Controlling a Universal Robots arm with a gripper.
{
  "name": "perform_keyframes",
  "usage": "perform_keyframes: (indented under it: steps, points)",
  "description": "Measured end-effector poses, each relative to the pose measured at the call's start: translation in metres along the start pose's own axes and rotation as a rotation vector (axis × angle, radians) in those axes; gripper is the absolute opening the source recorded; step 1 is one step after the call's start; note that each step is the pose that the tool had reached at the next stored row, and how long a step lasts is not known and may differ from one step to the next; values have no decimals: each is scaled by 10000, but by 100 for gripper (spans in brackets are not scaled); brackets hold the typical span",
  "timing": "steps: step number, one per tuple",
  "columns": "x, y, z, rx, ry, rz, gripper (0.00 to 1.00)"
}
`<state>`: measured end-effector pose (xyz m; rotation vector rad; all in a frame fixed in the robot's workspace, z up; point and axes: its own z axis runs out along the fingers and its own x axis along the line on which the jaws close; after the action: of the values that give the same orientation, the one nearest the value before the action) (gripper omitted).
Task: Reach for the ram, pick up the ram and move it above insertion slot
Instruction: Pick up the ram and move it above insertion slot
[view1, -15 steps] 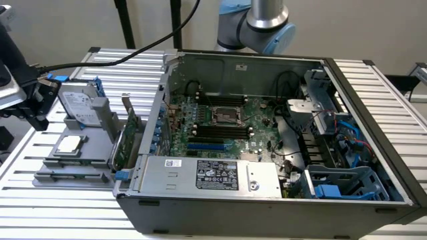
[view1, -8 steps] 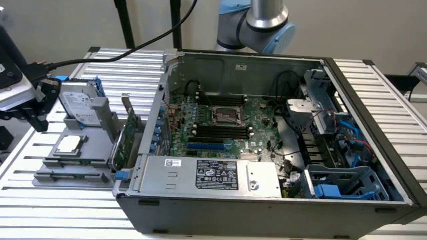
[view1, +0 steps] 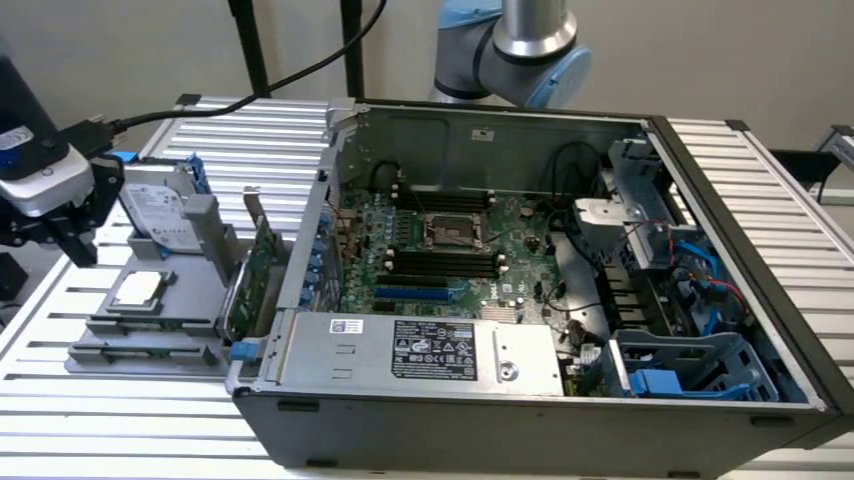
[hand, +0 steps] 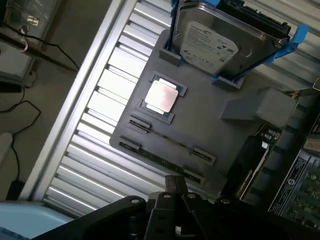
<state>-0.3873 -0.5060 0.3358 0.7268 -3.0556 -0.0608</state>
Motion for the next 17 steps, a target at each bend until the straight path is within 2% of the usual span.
perform_keyframes:
  steps: [17]
  points:
    - [1,-3,83,-28,117,-3104,11]
